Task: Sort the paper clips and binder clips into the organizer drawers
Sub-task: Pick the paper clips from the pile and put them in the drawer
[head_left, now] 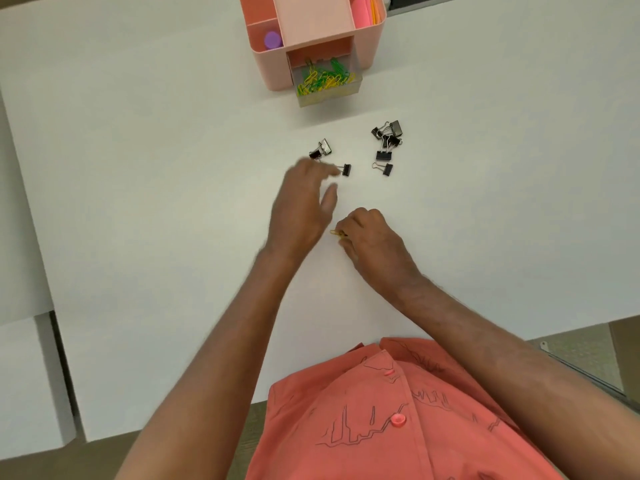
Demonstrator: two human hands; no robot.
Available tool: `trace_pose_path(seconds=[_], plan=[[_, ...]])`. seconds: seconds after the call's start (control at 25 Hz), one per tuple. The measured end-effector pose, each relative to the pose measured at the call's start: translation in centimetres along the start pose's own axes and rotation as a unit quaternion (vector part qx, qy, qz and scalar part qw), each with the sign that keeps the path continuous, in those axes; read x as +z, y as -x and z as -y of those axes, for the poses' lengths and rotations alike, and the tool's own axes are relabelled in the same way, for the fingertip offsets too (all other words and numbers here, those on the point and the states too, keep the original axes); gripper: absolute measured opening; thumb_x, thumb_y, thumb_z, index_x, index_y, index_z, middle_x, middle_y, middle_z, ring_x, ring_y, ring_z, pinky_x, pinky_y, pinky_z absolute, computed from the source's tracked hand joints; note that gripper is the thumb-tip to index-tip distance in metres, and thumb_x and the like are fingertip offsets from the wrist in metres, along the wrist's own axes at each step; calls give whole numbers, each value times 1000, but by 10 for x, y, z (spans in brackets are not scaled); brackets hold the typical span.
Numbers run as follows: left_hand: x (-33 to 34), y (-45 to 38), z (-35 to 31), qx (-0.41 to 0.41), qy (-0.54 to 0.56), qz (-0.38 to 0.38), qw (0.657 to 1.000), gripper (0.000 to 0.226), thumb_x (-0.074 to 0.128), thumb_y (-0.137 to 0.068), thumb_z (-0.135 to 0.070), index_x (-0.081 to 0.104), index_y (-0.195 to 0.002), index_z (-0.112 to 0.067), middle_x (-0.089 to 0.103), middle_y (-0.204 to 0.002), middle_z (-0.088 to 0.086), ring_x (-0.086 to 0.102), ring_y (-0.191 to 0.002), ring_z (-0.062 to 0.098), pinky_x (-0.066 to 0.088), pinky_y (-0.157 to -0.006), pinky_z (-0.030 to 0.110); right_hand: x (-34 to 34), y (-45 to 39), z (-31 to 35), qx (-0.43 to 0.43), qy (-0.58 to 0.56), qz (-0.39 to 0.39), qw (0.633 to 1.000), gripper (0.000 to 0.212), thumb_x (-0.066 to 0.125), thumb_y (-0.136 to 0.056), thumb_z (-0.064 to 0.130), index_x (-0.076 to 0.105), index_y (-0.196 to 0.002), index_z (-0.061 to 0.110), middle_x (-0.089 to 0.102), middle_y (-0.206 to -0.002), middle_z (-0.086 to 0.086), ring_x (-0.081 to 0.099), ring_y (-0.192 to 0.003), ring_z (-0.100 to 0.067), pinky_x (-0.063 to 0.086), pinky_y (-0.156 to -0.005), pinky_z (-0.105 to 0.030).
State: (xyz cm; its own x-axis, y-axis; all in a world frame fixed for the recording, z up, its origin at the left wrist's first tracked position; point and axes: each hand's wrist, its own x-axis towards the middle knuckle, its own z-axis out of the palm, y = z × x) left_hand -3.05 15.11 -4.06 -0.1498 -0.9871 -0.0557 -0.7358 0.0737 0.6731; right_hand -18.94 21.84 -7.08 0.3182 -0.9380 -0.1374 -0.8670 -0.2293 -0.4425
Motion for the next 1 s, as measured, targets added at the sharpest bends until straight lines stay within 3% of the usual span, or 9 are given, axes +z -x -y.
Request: trace_pose_path(seconds=[0.16, 0.28, 0.48, 0.56, 0.68, 0.8, 0.92, 1.0], plan=[[21, 59, 7, -44, -13, 112, 993, 37, 62, -95, -17, 59, -132, -17, 55, -125, 2, 50, -117, 20, 49, -98, 36, -5, -6, -16, 31, -10, 21, 999, 16, 63, -94, 3, 67, -104, 16, 59, -98, -2, 54, -91, -22, 55, -61, -44], [32, 77, 3, -47, -53, 134, 989, 44, 65, -95, -15, 55, -138, -14, 52, -128, 4, 49, -118, 21, 49, -96, 32, -17, -8, -21, 42, -34, 43, 998, 16, 62, -96, 5, 69, -104, 17, 62, -99, -1, 57, -93, -21, 55, -70, -42], [42, 64, -3, -56, -97, 121, 986, 18, 56, -95, -4, 64, -109, -12, 58, -106, 5, 58, -94, 26, 53, -73, 41, -32, -11, -30, 153, -169, 36, 973, 15, 63, -97, 13, 73, -104, 21, 66, -101, 6, 63, -84, -8, 52, -80, -23], [41, 60, -4, -60, -109, 125, 984, 17, 55, -94, -5, 64, -105, -13, 58, -104, 5, 58, -92, 26, 51, -71, 41, -36, -6, -32, 174, -188, 45, 966, 23, 57, -98, 10, 74, -109, 22, 68, -108, 4, 64, -86, -4, 52, -83, -19], [40, 57, -4, -61, -106, 135, 983, 16, 56, -93, -7, 64, -104, -14, 58, -105, 4, 57, -94, 25, 52, -72, 40, -40, 5, -35, 148, -177, 88, 969, 42, 52, -94, -1, 67, -128, 19, 61, -120, 1, 59, -104, -8, 50, -99, -24], [39, 53, -4, -71, -100, 146, 982, 15, 56, -93, -8, 63, -103, -16, 60, -104, 3, 57, -94, 24, 53, -74, 41, -35, 15, -35, 100, -126, 116, 980, 52, 64, -92, 3, 56, -141, 19, 53, -128, -1, 55, -114, -17, 51, -100, -34], [38, 51, -5, -78, -100, 151, 981, 15, 56, -93, -8, 62, -104, -16, 61, -102, 2, 58, -92, 24, 53, -75, 41, -29, 14, -28, 93, -73, 77, 990, 46, 70, -93, 10, 59, -137, 17, 56, -125, -4, 55, -117, -23, 52, -92, -39], [37, 50, -6, -80, -104, 152, 980, 15, 57, -95, -10, 62, -107, -16, 63, -103, 2, 59, -92, 24, 53, -75, 41, -27, 9, -25, 93, -62, 47, 993, 33, 70, -93, 13, 65, -125, 17, 60, -117, -4, 59, -108, -23, 53, -85, -40]])
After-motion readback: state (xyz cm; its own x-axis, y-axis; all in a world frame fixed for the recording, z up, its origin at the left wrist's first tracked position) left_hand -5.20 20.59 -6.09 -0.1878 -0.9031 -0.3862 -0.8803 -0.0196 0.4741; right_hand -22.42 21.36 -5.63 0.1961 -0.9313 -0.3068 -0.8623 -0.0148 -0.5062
